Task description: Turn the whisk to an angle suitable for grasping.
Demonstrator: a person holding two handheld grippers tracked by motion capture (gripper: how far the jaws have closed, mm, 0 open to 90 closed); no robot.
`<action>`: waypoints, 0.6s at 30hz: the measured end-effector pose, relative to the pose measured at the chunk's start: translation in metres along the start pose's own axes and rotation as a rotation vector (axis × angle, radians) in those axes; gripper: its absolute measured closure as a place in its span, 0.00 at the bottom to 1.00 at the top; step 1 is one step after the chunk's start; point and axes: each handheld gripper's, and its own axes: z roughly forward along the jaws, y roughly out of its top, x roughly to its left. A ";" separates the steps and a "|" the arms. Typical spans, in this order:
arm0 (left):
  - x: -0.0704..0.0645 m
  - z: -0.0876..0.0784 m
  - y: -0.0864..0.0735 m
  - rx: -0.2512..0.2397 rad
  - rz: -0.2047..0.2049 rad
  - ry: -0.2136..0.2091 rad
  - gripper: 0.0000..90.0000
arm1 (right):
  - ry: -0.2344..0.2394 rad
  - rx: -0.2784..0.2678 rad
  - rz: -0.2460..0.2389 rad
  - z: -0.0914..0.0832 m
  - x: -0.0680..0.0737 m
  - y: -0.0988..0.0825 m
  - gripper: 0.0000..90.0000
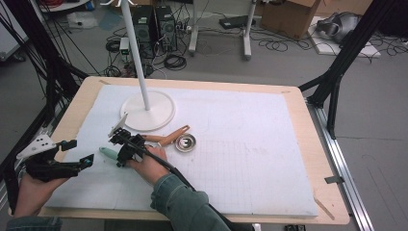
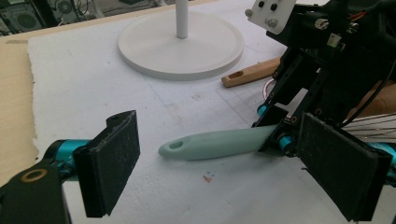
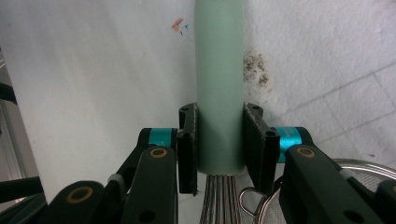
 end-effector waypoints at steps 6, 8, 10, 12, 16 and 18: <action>0.000 0.000 0.000 -0.001 0.000 0.001 0.16 | 0.015 -0.001 0.002 -0.003 -0.002 0.000 0.77; 0.000 0.000 0.000 -0.002 0.001 0.000 0.16 | 0.028 -0.005 0.003 -0.005 -0.002 0.000 0.77; 0.000 0.001 0.000 -0.002 0.000 0.000 0.16 | 0.048 -0.010 0.002 -0.006 -0.003 0.000 0.77; 0.000 0.000 0.000 -0.002 0.000 0.000 0.16 | 0.059 -0.020 0.004 -0.007 -0.004 0.000 0.77; 0.000 0.000 0.000 -0.003 0.000 0.001 0.16 | 0.084 -0.032 -0.003 -0.010 -0.007 0.000 0.77; 0.000 0.000 0.000 -0.003 -0.001 0.002 0.16 | 0.101 -0.035 0.002 -0.011 -0.008 0.000 0.77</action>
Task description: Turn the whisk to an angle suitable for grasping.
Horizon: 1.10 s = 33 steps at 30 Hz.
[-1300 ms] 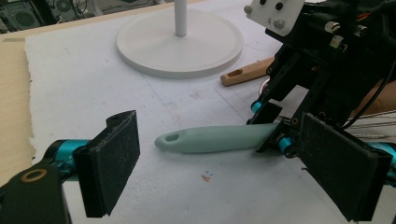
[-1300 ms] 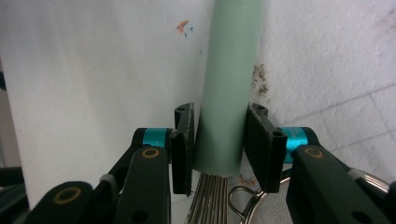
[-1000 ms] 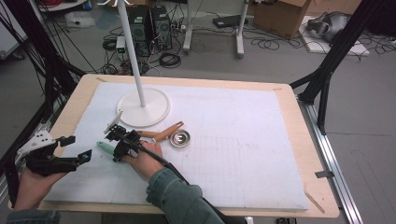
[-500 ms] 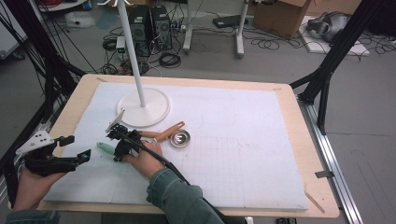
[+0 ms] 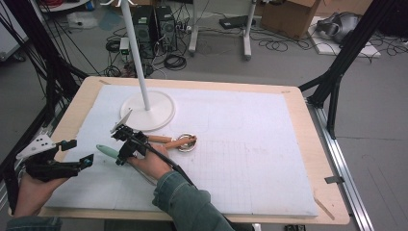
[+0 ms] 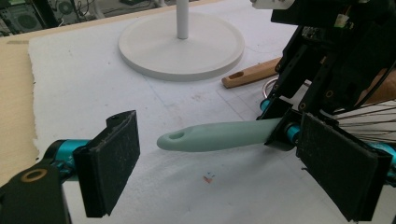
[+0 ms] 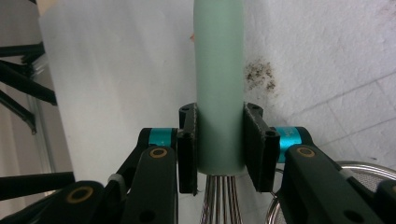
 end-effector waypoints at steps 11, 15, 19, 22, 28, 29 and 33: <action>0.000 -0.002 0.001 -0.007 0.002 -0.001 0.16 | 0.053 -0.048 0.000 -0.014 -0.003 -0.002 0.77; 0.000 -0.002 0.001 -0.009 0.002 -0.004 0.16 | 0.079 -0.081 0.007 -0.027 -0.006 -0.005 0.77; -0.001 -0.002 0.002 -0.012 0.004 -0.007 0.16 | 0.091 -0.121 0.005 -0.038 -0.007 -0.008 0.77; -0.002 -0.002 0.002 -0.014 0.003 -0.011 0.16 | 0.103 -0.158 0.003 -0.046 -0.007 -0.012 0.77; -0.003 0.000 0.002 -0.009 0.004 -0.016 0.16 | 0.120 -0.233 -0.014 -0.059 -0.009 -0.017 0.77; -0.003 0.001 0.002 -0.010 0.004 -0.018 0.16 | 0.125 -0.246 -0.014 -0.062 -0.009 -0.018 0.77; -0.006 0.001 0.002 -0.011 0.005 -0.024 0.16 | 0.137 -0.298 -0.029 -0.071 -0.011 -0.022 0.77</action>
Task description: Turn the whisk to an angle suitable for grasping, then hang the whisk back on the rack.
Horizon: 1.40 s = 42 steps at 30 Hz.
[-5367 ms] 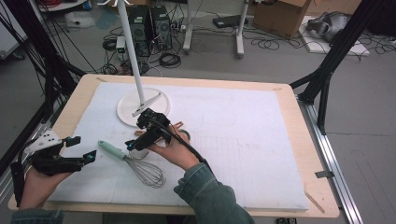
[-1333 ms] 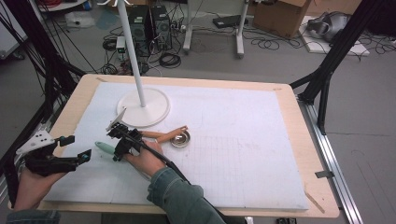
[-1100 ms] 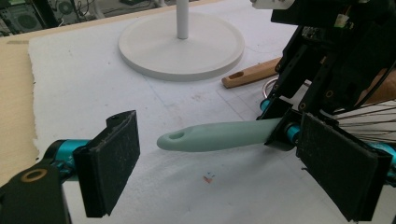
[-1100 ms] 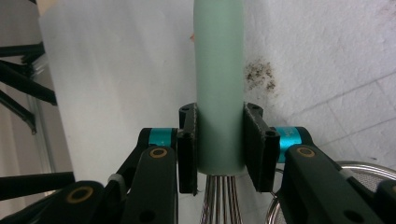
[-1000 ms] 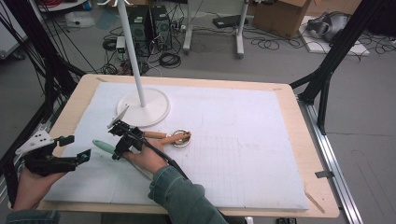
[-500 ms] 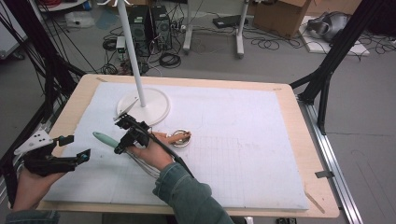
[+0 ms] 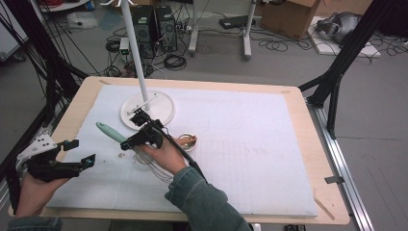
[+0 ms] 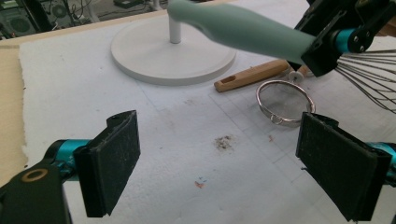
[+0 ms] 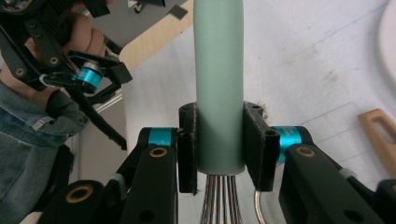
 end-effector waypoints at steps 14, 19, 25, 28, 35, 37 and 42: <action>-0.017 0.006 0.016 -0.033 0.007 -0.072 0.18 | -0.027 -0.086 -0.018 -0.033 0.002 -0.016 0.77; -0.028 0.017 0.026 -0.036 0.009 -0.121 0.21 | -0.033 -0.116 -0.029 -0.044 0.003 -0.021 0.77; -0.036 0.027 0.043 -0.054 -0.003 -0.165 0.26 | -0.049 -0.153 -0.064 -0.052 0.006 -0.025 0.77; -0.041 0.031 0.052 -0.064 -0.014 -0.188 0.29 | -0.060 -0.167 -0.075 -0.055 0.007 -0.030 0.77; -0.050 0.042 0.067 -0.081 -0.050 -0.242 0.36 | -0.078 -0.203 -0.084 -0.061 0.009 -0.044 0.77; -0.053 0.047 0.071 -0.078 -0.064 -0.254 0.37 | -0.078 -0.212 -0.094 -0.064 0.010 -0.046 0.77; -0.060 0.056 0.082 -0.073 -0.067 -0.286 0.40 | -0.094 -0.243 -0.114 -0.070 0.013 -0.052 0.77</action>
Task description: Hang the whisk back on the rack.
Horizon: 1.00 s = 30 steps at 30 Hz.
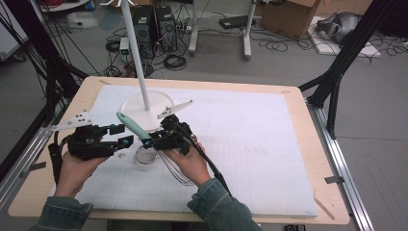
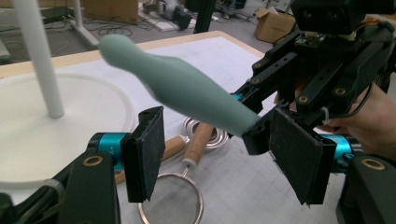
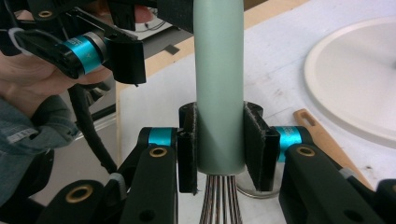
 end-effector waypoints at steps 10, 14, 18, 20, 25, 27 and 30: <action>-0.003 0.018 0.012 -0.006 -0.044 -0.027 0.45 | -0.020 -0.070 -0.038 -0.010 0.005 -0.006 0.77; -0.005 0.021 0.017 -0.015 -0.061 -0.030 0.50 | -0.033 -0.087 -0.055 -0.009 0.011 -0.005 0.77; -0.005 0.021 0.022 -0.030 -0.071 -0.050 0.56 | -0.045 -0.098 -0.077 -0.011 0.013 -0.005 0.77; -0.006 0.021 0.024 -0.033 -0.073 -0.063 0.58 | -0.057 -0.105 -0.084 -0.012 0.015 -0.005 0.77; -0.008 0.019 0.029 -0.058 -0.090 -0.116 0.66 | -0.075 -0.107 -0.114 -0.015 0.020 -0.004 0.77; -0.010 0.018 0.031 -0.062 -0.089 -0.131 0.69 | -0.085 -0.112 -0.126 -0.015 0.024 -0.003 0.77; -0.012 0.018 0.035 -0.062 -0.086 -0.160 0.72 | -0.095 -0.121 -0.141 -0.017 0.027 -0.003 0.77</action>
